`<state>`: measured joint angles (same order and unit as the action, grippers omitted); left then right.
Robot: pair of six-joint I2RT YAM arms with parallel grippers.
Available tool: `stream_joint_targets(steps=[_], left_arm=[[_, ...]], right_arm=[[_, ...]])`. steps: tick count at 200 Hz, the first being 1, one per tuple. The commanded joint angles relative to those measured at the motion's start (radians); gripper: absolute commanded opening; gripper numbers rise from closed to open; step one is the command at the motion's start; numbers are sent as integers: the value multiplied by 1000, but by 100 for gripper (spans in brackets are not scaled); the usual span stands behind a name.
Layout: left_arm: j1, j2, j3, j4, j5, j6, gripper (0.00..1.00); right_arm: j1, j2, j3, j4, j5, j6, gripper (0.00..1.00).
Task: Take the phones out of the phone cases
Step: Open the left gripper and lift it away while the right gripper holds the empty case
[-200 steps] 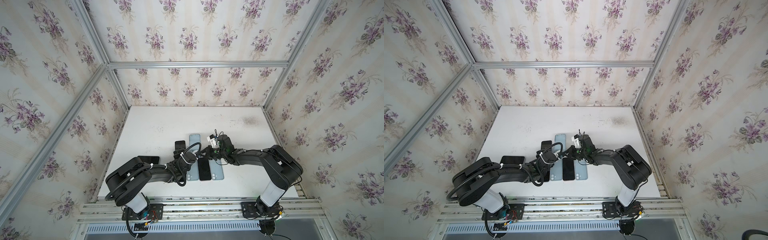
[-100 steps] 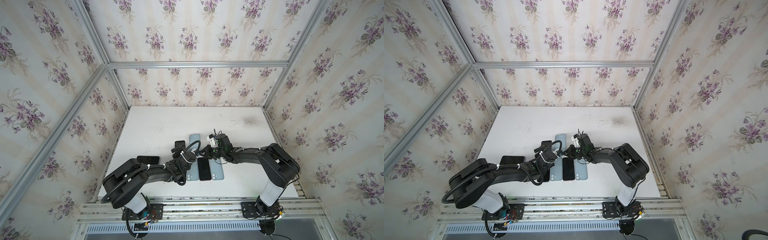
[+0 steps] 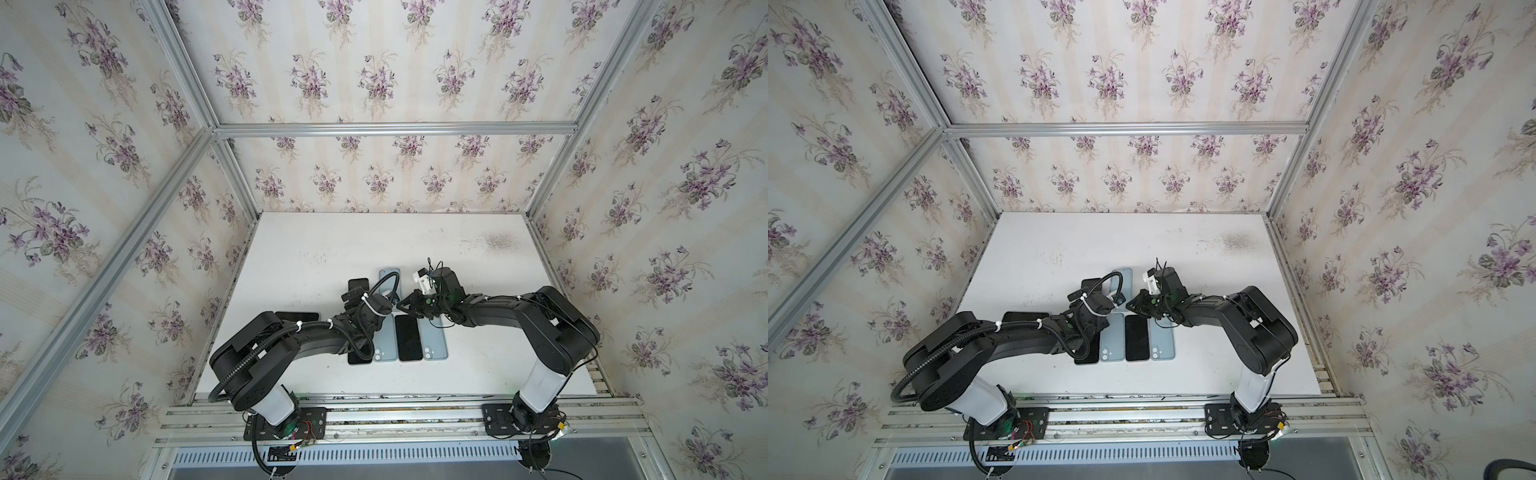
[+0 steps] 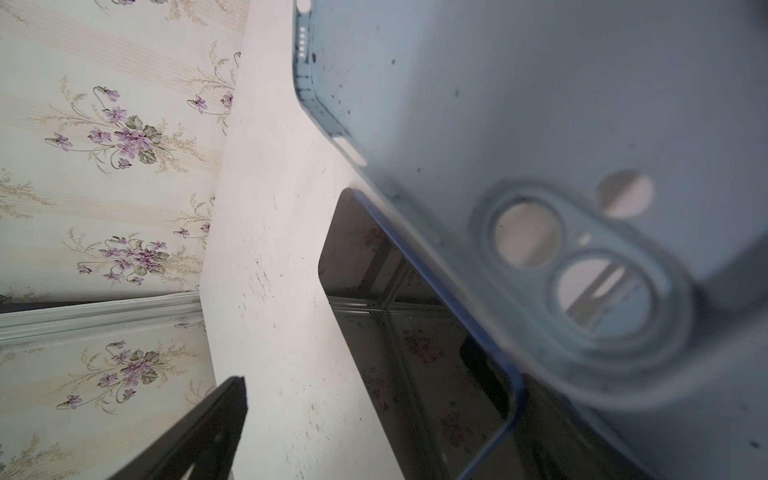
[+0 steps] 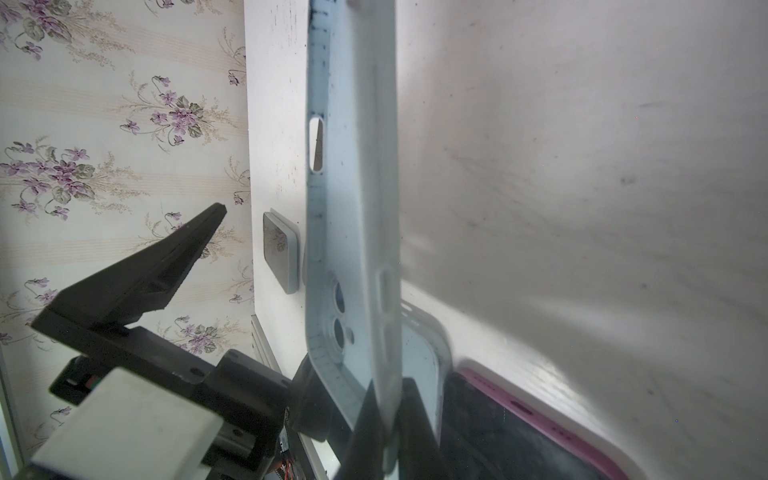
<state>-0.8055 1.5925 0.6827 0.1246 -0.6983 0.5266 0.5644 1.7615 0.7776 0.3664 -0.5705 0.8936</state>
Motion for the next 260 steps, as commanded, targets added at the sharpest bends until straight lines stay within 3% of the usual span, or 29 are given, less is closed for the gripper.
stream_joint_targets(steps=[1,48,95,176,208,260], left_arm=[[3,-13,24,-52,47,-44,100],[40,-32,79,-190,186,-132,100],[51,0,132,-271,140,-182,100],[54,-444,98,-272,181,-435,100],[52,-615,77,-310,257,-560,100],[52,-715,87,-464,281,-710,100]], right_arm=[[0,-5,6,23,-1,-1,0],[0,-13,-4,22,-3,2,0],[1,-23,-14,31,-8,9,0],[3,33,15,3,-2,-22,0],[3,58,67,-75,6,-75,0],[2,102,162,-225,39,-168,0]])
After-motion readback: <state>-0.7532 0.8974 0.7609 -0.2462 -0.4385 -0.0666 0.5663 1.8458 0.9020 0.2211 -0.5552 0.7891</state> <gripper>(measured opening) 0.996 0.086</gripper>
